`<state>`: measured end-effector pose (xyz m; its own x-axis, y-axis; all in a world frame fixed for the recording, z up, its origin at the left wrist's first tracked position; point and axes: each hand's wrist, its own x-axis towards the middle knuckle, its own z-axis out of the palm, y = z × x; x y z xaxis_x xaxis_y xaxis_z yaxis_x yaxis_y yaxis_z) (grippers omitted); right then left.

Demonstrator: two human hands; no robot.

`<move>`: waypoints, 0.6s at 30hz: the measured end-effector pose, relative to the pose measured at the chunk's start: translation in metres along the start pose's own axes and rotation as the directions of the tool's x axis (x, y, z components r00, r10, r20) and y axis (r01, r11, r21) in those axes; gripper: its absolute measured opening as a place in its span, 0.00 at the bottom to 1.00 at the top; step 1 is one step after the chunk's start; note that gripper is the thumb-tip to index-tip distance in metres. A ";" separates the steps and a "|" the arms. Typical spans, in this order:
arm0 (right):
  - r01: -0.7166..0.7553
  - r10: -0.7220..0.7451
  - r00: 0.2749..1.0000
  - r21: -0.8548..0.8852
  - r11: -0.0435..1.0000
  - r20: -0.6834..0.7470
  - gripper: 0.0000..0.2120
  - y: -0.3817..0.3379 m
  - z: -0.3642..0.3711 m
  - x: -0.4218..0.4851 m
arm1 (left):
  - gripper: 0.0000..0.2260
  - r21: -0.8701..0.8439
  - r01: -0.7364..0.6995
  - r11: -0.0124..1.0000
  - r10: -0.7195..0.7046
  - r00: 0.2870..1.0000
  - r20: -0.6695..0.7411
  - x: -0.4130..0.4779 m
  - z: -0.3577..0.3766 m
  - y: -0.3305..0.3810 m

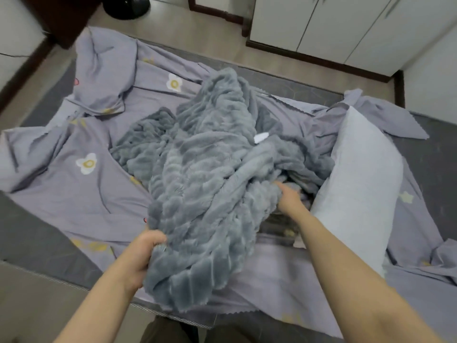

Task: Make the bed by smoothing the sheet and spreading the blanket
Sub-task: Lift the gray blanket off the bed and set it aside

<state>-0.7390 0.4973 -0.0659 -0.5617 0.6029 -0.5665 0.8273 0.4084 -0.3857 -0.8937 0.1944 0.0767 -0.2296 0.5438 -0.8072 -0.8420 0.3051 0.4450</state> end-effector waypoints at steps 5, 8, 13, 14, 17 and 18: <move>0.011 0.024 0.998 0.533 0.846 -0.059 0.17 -0.102 -0.016 -0.058 | 0.10 -0.036 -0.009 0.999 0.003 0.987 -0.160 -0.040 -0.028 -0.010; 0.108 -0.127 0.992 0.513 0.851 0.002 0.08 -0.155 0.017 -0.119 | 0.19 -0.113 -0.104 0.988 0.084 0.982 -0.167 -0.046 -0.037 -0.010; 0.474 -0.563 0.793 0.346 0.810 0.232 0.24 -0.182 0.071 -0.210 | 0.28 0.082 0.070 0.994 -0.046 0.964 -0.262 -0.042 -0.026 -0.020; 0.411 -0.540 0.791 0.404 0.817 0.286 0.29 -0.177 0.070 -0.212 | 0.24 0.137 0.073 0.988 -0.030 0.956 -0.291 -0.040 -0.027 -0.022; 0.305 -0.548 0.776 0.575 0.759 0.312 0.36 -0.149 0.058 -0.210 | 0.18 0.163 0.074 0.984 -0.002 0.915 -0.404 -0.039 -0.030 -0.019; 0.316 -0.544 0.798 0.587 0.746 0.261 0.39 -0.140 0.055 -0.207 | 0.16 0.116 0.065 0.991 -0.015 0.919 -0.393 -0.040 -0.032 -0.017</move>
<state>-0.7388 0.2777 0.0650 -0.8981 0.0802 -0.4324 0.4386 0.0928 -0.8939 -0.8858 0.1429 0.0891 -0.3907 0.1882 -0.9011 -0.7927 0.4289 0.4333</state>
